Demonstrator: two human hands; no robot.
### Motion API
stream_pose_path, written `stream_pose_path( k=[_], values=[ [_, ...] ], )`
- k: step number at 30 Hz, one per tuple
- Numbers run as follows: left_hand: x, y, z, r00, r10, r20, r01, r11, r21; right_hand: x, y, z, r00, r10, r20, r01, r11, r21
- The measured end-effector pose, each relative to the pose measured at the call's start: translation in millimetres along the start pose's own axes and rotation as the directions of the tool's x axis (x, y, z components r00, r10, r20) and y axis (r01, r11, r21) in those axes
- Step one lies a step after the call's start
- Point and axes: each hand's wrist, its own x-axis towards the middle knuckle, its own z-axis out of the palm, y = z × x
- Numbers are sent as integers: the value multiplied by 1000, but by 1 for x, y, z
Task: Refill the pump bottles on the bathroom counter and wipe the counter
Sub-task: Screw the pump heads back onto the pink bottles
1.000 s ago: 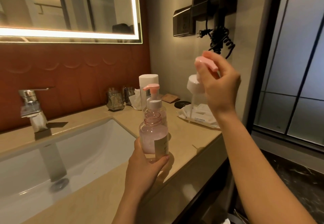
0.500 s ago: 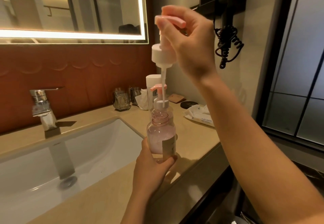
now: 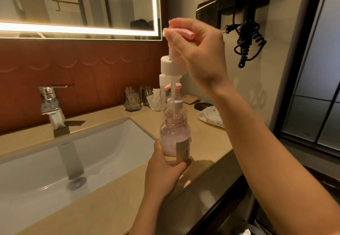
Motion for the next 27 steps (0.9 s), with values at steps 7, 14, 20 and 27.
stream_pose_path(
  k=[7,14,20,27],
  values=[
    [-1,-1,0,1000,17,-17,-17,999,27,-27,33,5,985,166,51,-163,985,-52],
    [0,-3,0,999,19,-26,-18,999,36,-53,53,3,957,260,127,-257,966,-35],
    [0,-4,0,999,31,-18,-30,999,37,-58,53,0,959,261,113,-267,963,35],
    [0,-5,0,999,33,-30,-31,998,46,-60,52,-5,960,254,118,-263,963,66]
  ],
)
